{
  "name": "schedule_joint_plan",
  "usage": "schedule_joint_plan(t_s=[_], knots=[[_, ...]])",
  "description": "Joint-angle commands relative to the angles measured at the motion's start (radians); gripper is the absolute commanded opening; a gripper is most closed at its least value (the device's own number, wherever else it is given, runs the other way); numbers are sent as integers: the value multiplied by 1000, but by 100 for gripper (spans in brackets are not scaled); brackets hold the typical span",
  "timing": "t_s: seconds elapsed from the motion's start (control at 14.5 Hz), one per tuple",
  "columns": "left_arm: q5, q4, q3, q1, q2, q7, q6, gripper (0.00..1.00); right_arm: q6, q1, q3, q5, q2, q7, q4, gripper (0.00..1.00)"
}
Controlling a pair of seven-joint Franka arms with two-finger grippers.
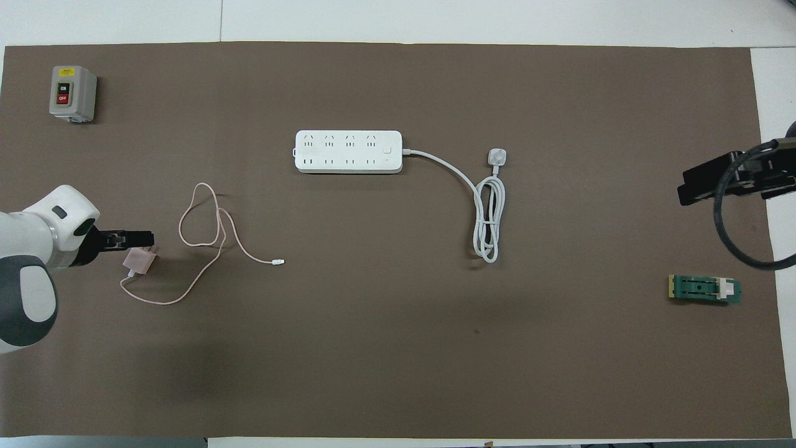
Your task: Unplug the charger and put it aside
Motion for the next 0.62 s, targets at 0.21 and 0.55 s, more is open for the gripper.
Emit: schedule_joint_plan(t_s=[0.21,0.55], knots=[[-1,486,-1,35,42,-56,-498,100,7,-87,63,-36,-63,-83,-99,100],[96,671,-7,18,33,-201,-641,100,-10,-78,66,-62,-112,-123,-167,100]])
